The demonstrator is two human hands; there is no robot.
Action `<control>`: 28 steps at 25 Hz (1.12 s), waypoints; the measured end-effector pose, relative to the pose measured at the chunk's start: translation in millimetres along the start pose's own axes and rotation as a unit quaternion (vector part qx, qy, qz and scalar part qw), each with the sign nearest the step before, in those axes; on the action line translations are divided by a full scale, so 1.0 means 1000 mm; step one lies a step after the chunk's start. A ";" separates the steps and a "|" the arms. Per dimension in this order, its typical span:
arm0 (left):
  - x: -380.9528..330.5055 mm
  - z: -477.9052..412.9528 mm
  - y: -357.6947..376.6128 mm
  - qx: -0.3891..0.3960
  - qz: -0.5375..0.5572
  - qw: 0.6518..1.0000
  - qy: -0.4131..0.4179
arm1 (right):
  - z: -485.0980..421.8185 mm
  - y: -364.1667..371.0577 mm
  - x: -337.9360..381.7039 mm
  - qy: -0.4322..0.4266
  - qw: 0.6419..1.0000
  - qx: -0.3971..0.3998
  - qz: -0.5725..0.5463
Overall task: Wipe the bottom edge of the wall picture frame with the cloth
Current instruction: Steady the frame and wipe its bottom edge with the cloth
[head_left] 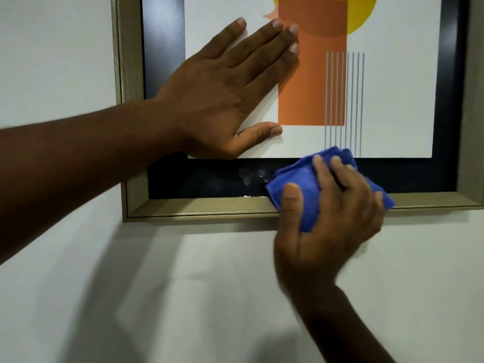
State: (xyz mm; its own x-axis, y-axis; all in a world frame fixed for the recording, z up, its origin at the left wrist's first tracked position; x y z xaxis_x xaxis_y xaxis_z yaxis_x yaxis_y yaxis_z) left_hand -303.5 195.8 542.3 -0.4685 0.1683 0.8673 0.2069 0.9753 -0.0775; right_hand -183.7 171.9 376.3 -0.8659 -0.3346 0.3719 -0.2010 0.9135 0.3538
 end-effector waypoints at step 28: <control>0.005 0.007 0.001 -0.010 0.013 0.997 -0.078 | 0.022 0.001 0.032 -0.101 0.992 0.066 -0.032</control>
State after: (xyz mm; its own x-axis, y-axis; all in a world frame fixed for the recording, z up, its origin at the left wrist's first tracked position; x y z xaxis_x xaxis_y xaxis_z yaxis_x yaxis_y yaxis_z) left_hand -311.7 198.4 542.8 -0.5903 0.2149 0.7781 0.2372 0.9675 -0.0873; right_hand -222.0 166.9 369.6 -0.9206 -0.3523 0.1685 -0.3055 0.9185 0.2510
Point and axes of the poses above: each hand's wrist, its own z-axis away from the middle knuckle, its own y-axis out of the palm, x = y × z, the point moved 6 cm from there along -z, towards the middle knuckle, and after that the axes turned 7 degrees about y, right-handed, at the moved point
